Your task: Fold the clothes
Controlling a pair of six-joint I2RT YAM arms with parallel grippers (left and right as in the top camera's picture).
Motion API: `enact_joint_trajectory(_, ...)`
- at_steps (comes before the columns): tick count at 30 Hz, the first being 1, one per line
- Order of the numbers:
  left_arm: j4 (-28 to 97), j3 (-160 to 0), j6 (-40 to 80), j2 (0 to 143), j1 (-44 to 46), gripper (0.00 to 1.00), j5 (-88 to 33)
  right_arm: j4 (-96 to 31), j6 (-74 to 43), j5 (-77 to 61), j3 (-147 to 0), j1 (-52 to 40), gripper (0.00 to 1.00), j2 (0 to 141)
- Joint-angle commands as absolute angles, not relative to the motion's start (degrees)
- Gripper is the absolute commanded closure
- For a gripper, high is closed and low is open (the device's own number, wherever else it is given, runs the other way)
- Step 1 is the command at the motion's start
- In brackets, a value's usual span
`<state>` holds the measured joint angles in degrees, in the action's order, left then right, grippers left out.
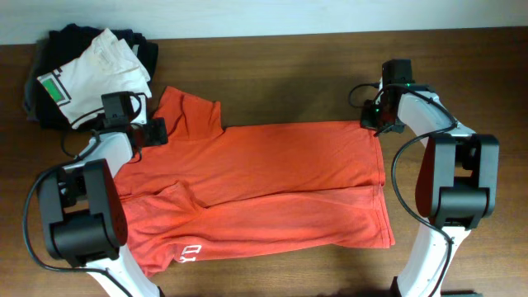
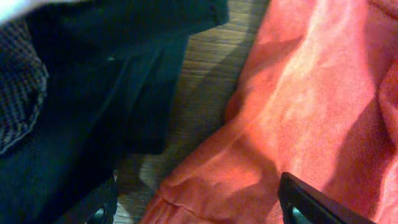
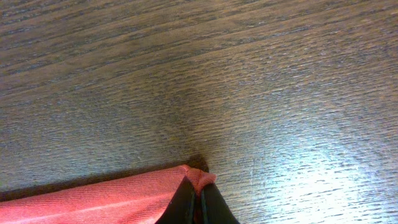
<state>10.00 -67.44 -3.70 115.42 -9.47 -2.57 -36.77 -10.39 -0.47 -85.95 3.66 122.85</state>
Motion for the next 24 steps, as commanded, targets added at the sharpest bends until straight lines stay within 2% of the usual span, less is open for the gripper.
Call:
enact_joint_trajectory(1,12.86,-67.0,-4.19,119.59,-9.5,0.19,-6.63,-37.74,-10.76,2.02,-84.44,4.78,0.96,126.17)
enact_joint_trajectory(4,14.61,-67.0,-4.19,121.4,-9.5,0.21,-6.66,-38.11,-10.83,1.85,-84.47,6.2,0.96,126.15)
enact_joint_trajectory(7,13.96,-67.02,-4.19,121.91,-9.5,0.47,-6.7,-38.15,-10.79,-1.39,-84.47,7.14,0.96,126.1)
enact_joint_trajectory(10,13.82,-67.26,-4.19,121.23,-9.5,0.92,-6.7,-38.17,-10.79,-2.59,-84.55,7.16,0.96,125.82)
enact_joint_trajectory(11,14.02,-67.35,-4.16,120.77,-9.5,0.99,-6.7,-38.2,-10.81,-2.61,-84.62,7.16,0.96,125.64)
enact_joint_trajectory(18,15.42,-67.35,-3.16,110.19,-9.32,0.99,-14.46,-44.69,-11.44,-3.55,-88.55,7.2,0.96,122.17)
enact_joint_trajectory(24,19.22,-67.35,-0.21,101.67,-9.13,0.99,-13.74,-49.56,-11.46,-6.26,-90.45,7.2,0.96,119.33)
